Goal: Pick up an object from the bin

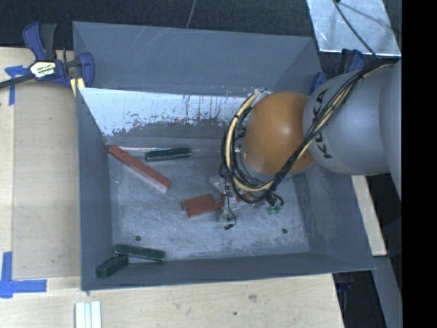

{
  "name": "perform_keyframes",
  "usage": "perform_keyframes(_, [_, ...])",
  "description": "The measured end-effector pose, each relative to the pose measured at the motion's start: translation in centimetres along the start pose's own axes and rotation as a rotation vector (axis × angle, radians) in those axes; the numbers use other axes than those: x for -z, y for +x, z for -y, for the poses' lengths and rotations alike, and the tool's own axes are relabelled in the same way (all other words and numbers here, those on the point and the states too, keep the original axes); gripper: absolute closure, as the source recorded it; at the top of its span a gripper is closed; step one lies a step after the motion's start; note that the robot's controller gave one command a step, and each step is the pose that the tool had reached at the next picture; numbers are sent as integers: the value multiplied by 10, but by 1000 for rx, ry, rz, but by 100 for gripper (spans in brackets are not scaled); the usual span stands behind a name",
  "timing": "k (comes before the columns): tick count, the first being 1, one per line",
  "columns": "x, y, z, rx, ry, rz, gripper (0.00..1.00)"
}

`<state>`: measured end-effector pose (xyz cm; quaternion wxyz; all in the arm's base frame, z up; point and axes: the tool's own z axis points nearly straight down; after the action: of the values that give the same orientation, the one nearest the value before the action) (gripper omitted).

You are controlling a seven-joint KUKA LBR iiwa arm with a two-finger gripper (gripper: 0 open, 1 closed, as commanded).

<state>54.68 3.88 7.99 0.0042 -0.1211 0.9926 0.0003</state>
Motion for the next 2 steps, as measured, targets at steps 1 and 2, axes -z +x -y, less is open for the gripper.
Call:
perform_keyframes(1, [147,0,-31,47,0,-2,100])
perform_keyframes(2, [146,1,-31,45,0,-5,100])
